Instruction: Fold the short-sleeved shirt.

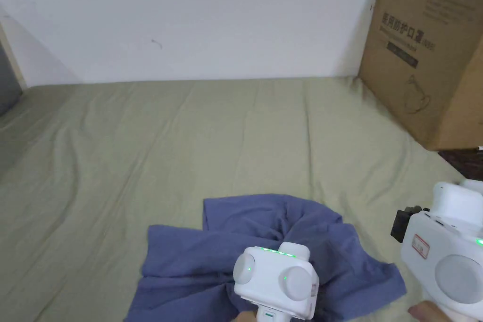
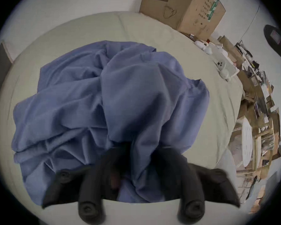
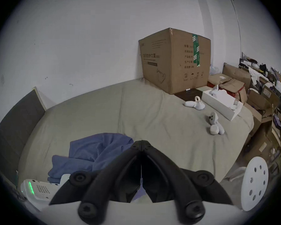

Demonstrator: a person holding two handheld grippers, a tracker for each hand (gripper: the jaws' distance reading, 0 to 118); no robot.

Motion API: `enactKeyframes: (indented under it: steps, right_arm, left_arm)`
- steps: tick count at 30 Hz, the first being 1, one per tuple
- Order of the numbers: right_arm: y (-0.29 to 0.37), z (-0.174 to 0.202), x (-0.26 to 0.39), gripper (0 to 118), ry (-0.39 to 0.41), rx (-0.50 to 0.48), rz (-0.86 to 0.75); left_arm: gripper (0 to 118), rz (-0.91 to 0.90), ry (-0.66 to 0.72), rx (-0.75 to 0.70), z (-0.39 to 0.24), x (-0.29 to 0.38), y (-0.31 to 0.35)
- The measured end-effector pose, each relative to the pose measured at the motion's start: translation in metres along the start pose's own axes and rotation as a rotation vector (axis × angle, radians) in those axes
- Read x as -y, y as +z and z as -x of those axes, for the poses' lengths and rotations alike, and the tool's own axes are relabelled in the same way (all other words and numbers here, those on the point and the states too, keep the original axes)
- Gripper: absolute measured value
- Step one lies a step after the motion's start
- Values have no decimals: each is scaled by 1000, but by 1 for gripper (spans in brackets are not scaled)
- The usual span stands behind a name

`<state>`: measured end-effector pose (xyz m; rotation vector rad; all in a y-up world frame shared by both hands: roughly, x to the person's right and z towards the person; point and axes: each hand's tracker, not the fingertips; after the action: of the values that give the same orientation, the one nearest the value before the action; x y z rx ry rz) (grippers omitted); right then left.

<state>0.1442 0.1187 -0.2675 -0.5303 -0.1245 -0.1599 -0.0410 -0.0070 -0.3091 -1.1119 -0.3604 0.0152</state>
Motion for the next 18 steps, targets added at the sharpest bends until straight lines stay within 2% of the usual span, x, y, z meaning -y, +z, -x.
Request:
enactKeyframes:
  steps: [1,2,3,4,6,7,8,10,13,15,18]
  right_arm:
    - [0,3,0,0,1,-15,4]
    - [-1,7,1,0,12,-31,6]
    - [-1,11,1,0,31,-42,10]
    - [-2,15,2,0,50,-44,15]
    - [-5,22,3,0,56,-46,20]
    - [-7,25,3,0,50,-62,30]
    - [-8,28,4,0,41,-81,36]
    - [-12,36,8,0,35,-109,47]
    - [-19,51,18,0,58,-137,72]
    - [-26,60,26,0,65,-146,91]
    - [-39,71,36,0,75,-172,138]
  left_arm:
    - [63,-9,-2,6,1,-1,7]
    - [84,-27,1,4,1,-3,14]
    - [99,-48,-6,-3,3,-4,24]
    - [102,-82,-19,-15,5,-6,38]
    - [100,-147,-47,-15,17,-9,60]
    - [94,-165,-46,-49,26,-8,68]
    - [77,-168,-36,-87,35,-8,75]
    - [0,-183,-4,-129,61,0,82]
    - [0,-125,130,-172,101,19,76]
    - [0,-116,218,-100,122,38,70]
    - [0,-96,257,-147,135,50,59]
